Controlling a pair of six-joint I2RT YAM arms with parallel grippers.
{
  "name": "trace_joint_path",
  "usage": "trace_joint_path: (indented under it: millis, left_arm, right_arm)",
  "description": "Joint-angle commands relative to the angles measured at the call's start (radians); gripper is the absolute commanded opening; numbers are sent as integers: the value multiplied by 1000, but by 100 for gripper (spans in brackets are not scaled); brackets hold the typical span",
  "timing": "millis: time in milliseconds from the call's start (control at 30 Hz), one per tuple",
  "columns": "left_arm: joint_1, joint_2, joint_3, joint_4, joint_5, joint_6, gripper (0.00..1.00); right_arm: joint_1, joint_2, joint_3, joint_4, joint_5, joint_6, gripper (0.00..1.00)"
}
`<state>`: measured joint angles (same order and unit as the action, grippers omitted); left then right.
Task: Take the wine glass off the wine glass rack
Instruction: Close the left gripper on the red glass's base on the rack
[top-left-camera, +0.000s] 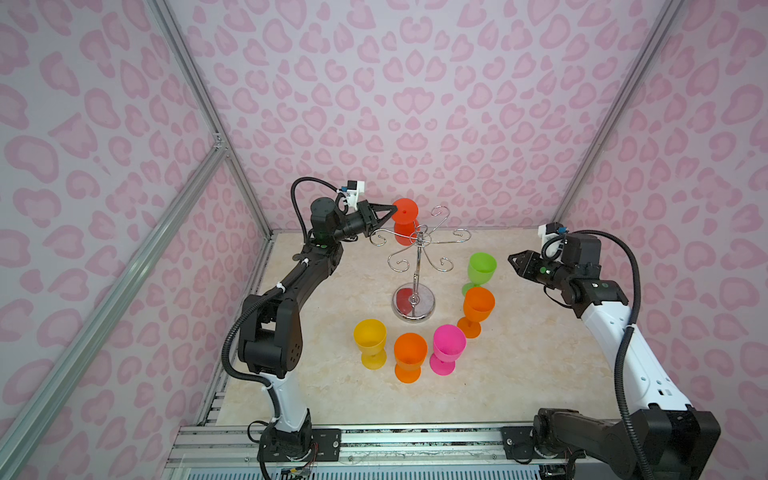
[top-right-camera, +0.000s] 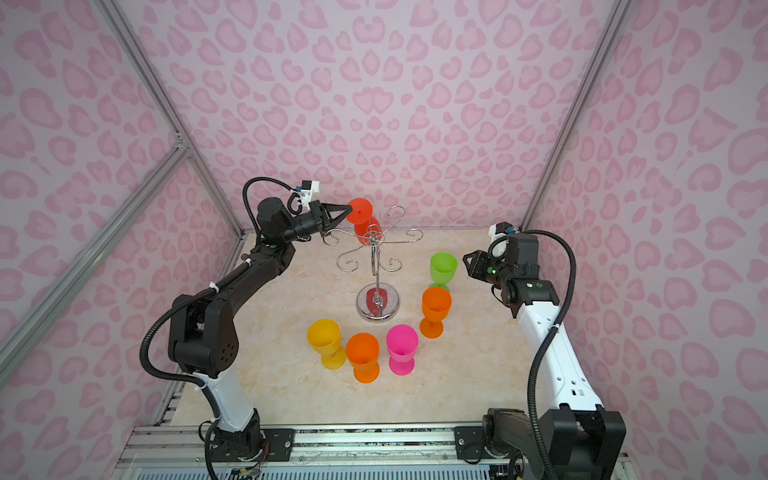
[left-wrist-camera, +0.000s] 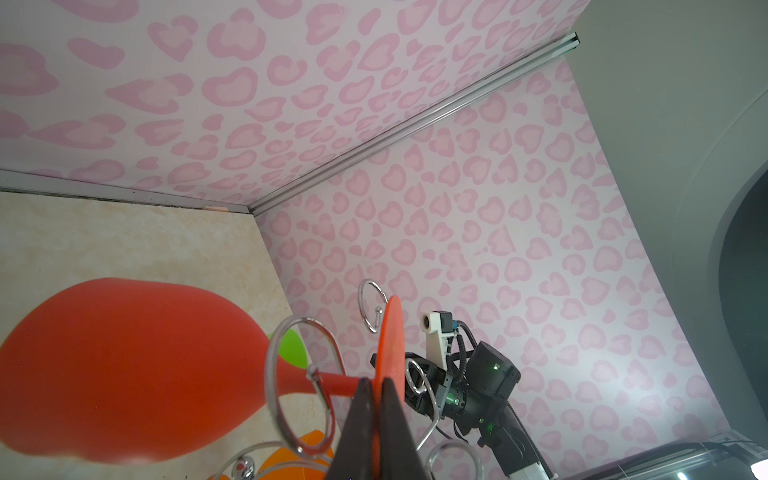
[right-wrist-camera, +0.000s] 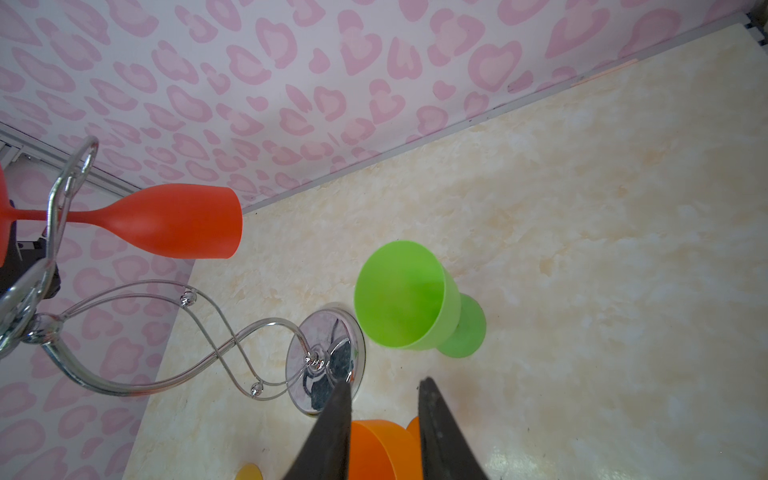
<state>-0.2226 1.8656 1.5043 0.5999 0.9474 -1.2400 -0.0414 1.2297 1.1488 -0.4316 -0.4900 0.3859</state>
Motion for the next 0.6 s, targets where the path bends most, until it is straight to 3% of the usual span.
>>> trace_joint_path:
  millis: [0, 567]
  left_arm:
    - [0, -28, -10, 28, 33, 33, 2]
    - [26, -16, 20, -13, 101, 84, 2]
  right_arm:
    - [0, 0, -6, 16, -5, 0, 29]
    - [0, 5, 4, 12, -5, -1, 28]
